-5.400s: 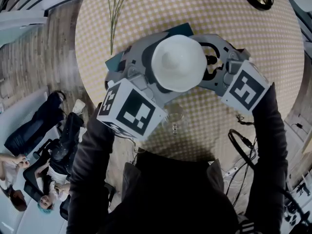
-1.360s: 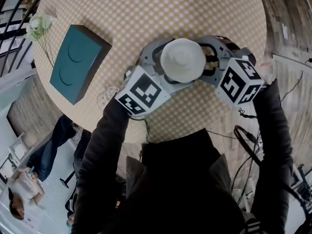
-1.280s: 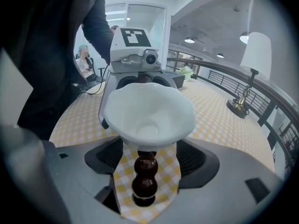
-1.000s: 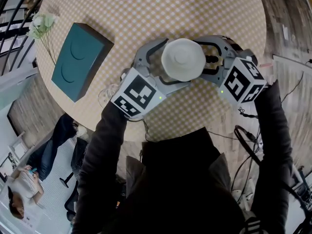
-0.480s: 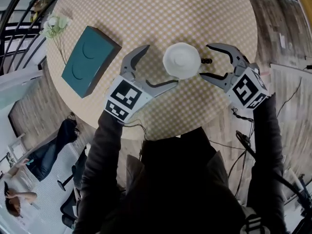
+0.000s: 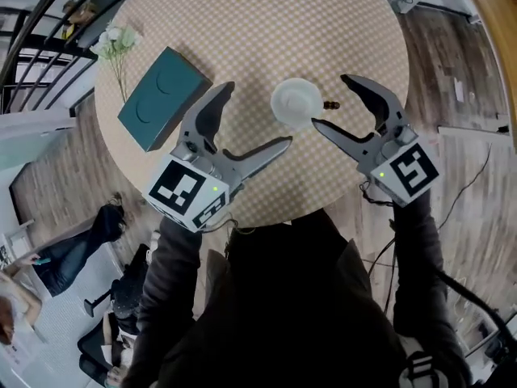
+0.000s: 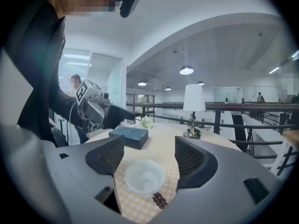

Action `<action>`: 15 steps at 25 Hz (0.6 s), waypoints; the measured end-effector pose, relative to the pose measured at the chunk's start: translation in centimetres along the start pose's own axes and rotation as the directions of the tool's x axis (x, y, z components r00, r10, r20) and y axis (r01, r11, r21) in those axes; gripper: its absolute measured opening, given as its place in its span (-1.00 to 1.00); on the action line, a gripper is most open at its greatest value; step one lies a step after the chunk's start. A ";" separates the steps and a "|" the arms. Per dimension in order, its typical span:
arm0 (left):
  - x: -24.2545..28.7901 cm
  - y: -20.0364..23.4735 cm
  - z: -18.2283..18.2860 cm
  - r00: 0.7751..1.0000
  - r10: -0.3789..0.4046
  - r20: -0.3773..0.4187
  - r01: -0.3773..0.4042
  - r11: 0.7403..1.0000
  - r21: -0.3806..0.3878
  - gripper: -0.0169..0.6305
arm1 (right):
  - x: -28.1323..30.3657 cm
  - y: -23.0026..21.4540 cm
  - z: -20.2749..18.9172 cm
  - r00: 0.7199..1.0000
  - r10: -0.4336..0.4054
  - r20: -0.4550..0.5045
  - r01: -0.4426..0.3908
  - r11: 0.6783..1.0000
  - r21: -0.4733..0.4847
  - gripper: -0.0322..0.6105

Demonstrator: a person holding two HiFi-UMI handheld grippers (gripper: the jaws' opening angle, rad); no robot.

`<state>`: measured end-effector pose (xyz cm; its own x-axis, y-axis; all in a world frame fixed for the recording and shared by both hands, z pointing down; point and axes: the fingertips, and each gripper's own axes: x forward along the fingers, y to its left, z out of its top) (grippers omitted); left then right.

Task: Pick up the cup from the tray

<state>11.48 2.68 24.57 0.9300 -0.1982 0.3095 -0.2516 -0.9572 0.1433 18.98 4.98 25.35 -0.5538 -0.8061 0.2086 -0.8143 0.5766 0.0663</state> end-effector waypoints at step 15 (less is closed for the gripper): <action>-6.0 3.0 4.7 0.843 0.486 0.233 -0.443 0.871 -0.213 -0.92 | 1.7 2.8 7.1 0.976 -0.153 0.154 0.115 0.966 0.230 -0.80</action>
<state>6.37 0.01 18.70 0.7238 -0.6809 0.1114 -0.6882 -0.7008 0.1879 14.49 4.31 18.98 -0.4429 -0.8955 0.0437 -0.8906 0.4338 -0.1367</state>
